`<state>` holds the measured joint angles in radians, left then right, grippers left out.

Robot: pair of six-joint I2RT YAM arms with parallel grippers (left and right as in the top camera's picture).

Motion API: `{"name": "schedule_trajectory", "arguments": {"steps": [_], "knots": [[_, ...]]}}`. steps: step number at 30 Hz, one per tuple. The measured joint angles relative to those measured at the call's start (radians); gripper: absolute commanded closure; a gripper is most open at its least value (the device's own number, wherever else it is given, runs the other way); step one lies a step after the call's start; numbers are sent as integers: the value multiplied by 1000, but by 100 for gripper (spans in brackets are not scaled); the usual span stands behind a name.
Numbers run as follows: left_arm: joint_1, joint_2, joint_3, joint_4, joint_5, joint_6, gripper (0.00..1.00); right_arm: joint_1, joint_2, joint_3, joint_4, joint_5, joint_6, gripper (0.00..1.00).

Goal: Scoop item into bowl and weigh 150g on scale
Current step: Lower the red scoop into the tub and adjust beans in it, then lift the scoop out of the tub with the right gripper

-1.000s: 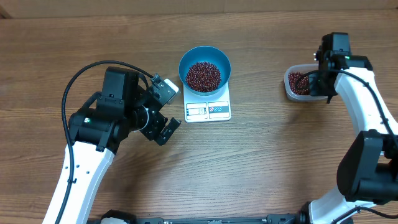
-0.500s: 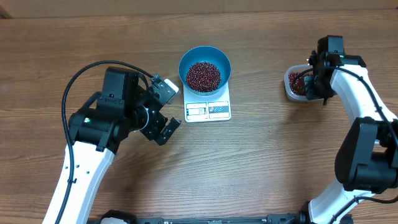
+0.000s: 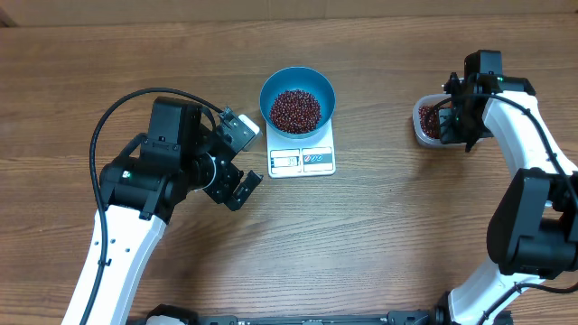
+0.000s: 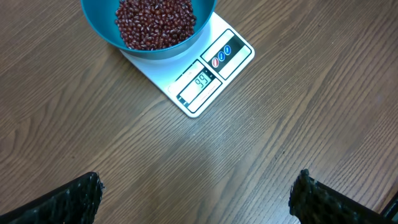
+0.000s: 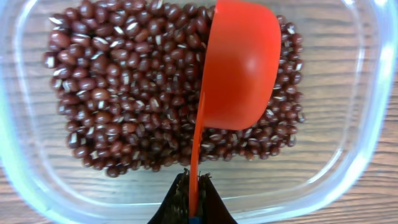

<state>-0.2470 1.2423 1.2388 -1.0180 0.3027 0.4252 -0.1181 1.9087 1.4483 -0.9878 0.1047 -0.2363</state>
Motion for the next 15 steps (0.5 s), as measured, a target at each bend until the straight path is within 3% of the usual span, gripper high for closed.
{"name": "schedule_trajectory", "arguments": {"steps": [15], "knots": [[0, 0, 0, 0, 0, 0, 0, -12, 0, 5, -20, -154, 13, 96]]}}
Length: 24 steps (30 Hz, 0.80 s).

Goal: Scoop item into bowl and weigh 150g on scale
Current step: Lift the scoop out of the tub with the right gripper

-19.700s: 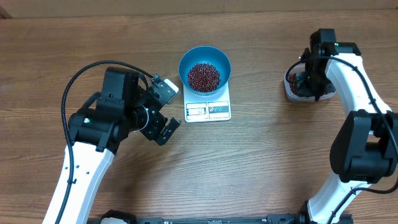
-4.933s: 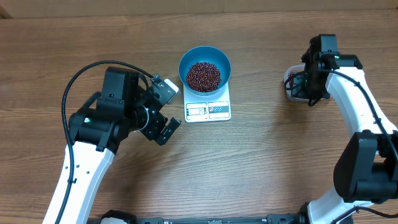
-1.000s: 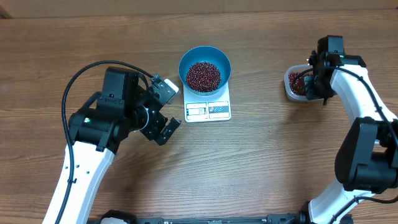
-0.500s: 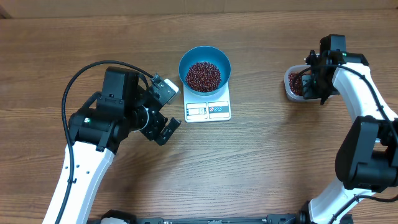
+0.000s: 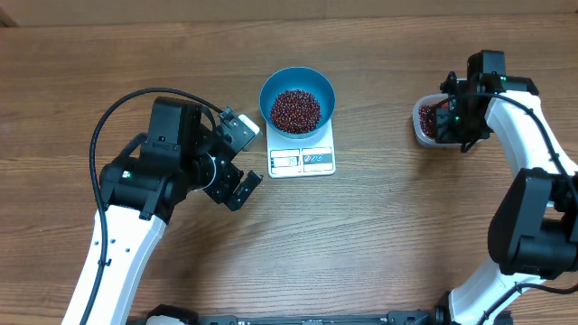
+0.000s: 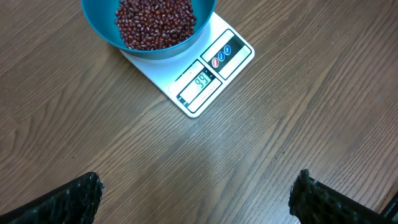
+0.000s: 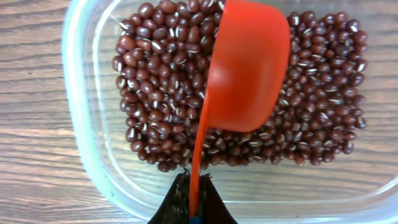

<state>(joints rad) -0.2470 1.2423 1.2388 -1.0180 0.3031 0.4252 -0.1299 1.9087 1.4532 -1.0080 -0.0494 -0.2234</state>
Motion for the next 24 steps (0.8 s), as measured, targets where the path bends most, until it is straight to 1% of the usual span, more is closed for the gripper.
{"name": "schedule_trajectory", "arguments": {"steps": [8, 19, 24], "knots": [[0, 0, 0, 0, 0, 0, 0, -19, 0, 0, -8, -106, 41, 96], [0, 0, 0, 0, 0, 0, 0, -149, 15, 0, -44, -410, 96, 96], [0, 0, 0, 0, 0, 0, 0, -159, 17, -1, -51, -487, 100, 96]]}}
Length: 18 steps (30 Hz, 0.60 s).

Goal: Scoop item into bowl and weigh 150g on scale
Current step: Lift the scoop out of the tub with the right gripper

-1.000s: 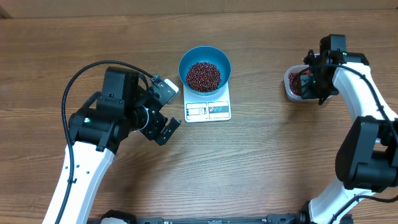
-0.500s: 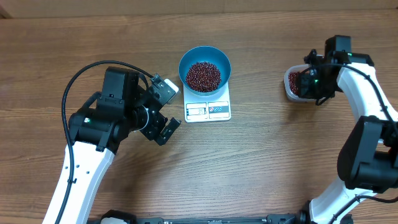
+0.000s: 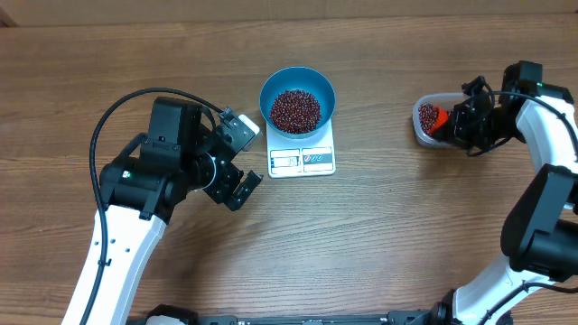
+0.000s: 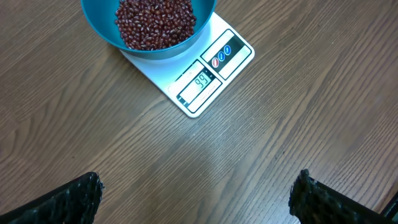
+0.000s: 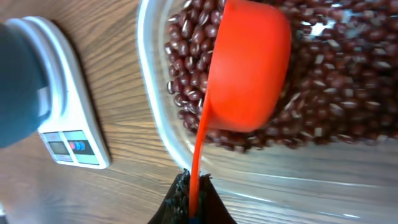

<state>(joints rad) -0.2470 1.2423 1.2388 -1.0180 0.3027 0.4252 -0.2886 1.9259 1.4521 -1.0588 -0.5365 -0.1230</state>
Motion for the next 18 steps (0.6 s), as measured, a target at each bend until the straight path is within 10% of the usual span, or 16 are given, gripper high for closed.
{"name": "schedule_trajectory", "arguments": {"steps": [18], "knots": [[0, 0, 0, 0, 0, 0, 0, -11, 2, -22, 13, -44, 16, 96]]}}
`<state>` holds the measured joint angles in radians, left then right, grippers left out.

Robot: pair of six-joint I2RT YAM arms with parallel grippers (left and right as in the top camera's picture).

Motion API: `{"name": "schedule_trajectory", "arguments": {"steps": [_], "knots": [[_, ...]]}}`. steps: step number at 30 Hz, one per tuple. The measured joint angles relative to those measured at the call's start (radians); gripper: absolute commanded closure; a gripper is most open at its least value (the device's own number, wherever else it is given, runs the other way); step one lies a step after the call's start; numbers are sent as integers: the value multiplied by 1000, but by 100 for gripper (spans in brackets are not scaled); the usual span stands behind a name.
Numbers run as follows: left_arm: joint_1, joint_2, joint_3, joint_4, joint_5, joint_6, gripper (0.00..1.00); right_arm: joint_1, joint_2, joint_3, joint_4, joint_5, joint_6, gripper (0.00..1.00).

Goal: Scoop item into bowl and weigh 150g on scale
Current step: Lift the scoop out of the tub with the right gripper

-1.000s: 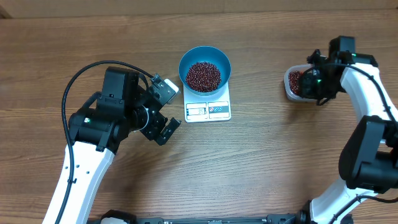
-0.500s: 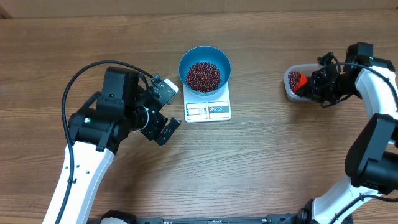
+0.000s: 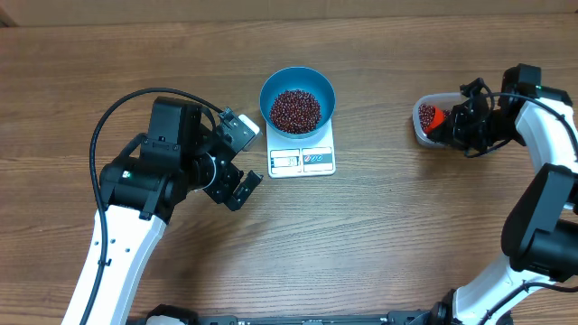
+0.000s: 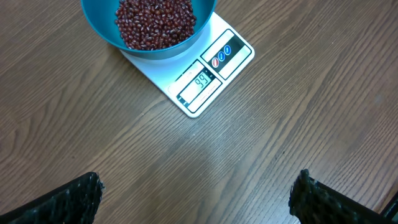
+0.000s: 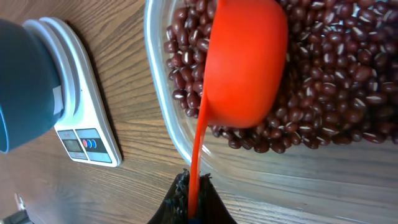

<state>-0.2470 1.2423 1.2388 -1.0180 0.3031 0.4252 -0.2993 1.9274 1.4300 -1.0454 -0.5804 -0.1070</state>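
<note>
A blue bowl (image 3: 298,101) of red beans stands on the white scale (image 3: 302,159), whose display (image 4: 200,83) reads 99. At the right a clear plastic container (image 3: 428,124) holds more red beans (image 5: 323,81). My right gripper (image 5: 193,193) is shut on the thin handle of an orange scoop (image 5: 244,62), whose cup lies on its side in the container's beans; in the overhead view the scoop (image 3: 438,116) shows over the container. My left gripper (image 4: 198,198) hangs open above bare table, near the scale.
The table (image 3: 379,235) is brown wood. The left arm (image 3: 172,162) with its black cable stands left of the scale. The scale's buttons (image 4: 221,55) face the left wrist camera.
The right wrist view has shifted slightly, so the container sits a bit lower and sharper in frame. The scoop remains in the beans. Left arm, bowl and scale reading are unchanged.
At first my right gripper held the scoop down in the container, seen from straight above. Then the view shifted toward the container's left wall. Later the wrist had turned, bringing the scale and bowl into view. The scale read 99 throughout.
</note>
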Motion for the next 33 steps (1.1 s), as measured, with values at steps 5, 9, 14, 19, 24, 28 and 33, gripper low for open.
{"name": "schedule_trajectory", "arguments": {"steps": [5, 9, 14, 19, 24, 28, 33], "knots": [[0, 0, 0, 0, 0, 0, 0, -14, 2, -2, 5, -10, 35, 96], [0, 0, 0, 0, 0, 0, 0, -20, 4, -4, 5, -33, 51, 96], [0, 0, 0, 0, 0, 0, 0, -22, 7, -4, 2, -51, 70, 96], [0, 0, 0, 0, 0, 0, 0, -24, 8, -5, 12, -55, 82, 96], [0, 0, 0, 0, 0, 0, 0, -32, 8, -6, 33, -61, 93, 96], [0, 0, 0, 0, 0, 0, 0, -38, 8, -6, 34, -68, 104, 96], [0, 0, 0, 0, 0, 0, 0, -48, 8, -6, 23, -71, 108, 96]]}}
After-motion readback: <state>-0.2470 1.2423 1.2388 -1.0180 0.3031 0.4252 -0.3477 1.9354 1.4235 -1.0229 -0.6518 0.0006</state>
